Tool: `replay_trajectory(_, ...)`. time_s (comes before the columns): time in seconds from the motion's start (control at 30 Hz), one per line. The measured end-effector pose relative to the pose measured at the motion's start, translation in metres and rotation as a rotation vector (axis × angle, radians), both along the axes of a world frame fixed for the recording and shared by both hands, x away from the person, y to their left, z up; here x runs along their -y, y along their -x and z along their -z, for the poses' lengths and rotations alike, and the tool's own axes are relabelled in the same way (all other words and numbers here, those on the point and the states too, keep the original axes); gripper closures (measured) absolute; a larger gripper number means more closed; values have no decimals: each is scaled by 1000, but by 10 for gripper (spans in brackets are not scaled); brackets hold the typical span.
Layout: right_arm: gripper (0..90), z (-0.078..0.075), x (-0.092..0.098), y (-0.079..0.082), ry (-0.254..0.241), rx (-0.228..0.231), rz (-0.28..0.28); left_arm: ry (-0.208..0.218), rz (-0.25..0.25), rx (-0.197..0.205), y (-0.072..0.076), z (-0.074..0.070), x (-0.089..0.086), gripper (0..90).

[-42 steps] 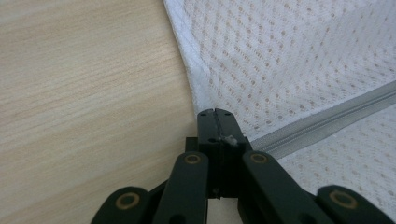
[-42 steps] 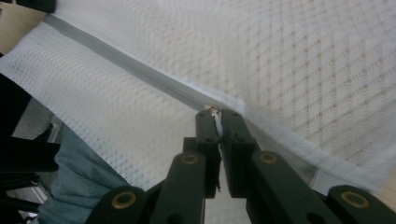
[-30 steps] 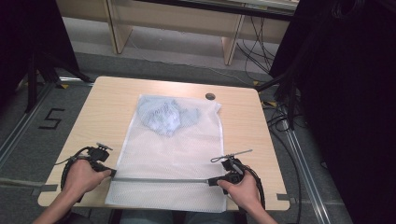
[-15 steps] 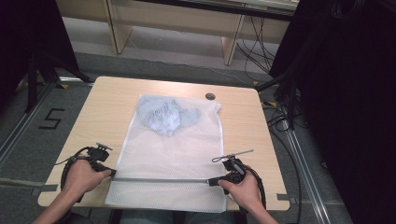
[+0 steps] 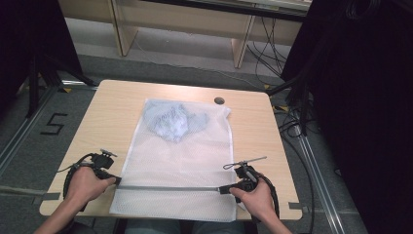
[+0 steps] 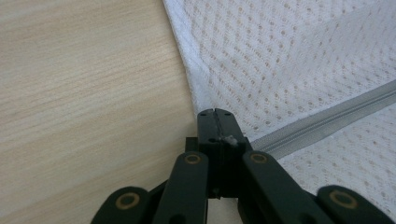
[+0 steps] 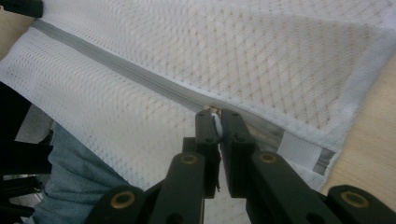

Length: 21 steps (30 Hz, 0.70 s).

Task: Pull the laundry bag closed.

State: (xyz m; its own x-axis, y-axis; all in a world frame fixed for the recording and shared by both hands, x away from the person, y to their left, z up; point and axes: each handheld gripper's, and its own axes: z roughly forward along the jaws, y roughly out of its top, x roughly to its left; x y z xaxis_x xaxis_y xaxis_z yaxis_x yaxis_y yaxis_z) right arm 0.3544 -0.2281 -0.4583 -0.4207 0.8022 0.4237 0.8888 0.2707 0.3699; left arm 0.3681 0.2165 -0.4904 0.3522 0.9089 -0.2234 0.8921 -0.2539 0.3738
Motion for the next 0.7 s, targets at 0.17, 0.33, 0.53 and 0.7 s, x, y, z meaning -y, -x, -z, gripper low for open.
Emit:
replay_trajectory(0.17, 869, 0, 0, 1, -14, -21, 13, 0, 0, -1, 0, 0, 0, 900)
replay_trajectory(0.33, 869, 0, 4, 1, -7, -8, 15, -1, 0, -1, 0, 0, 0, 899)
replay_trajectory(0.53, 869, 0, 6, 2, -7, -13, 32, -2, 0, 0, 0, 0, 0, 899)
replay_trajectory(0.7, 869, 0, 9, 2, -12, -6, 24, -1, 0, -1, 0, 0, 0, 899)
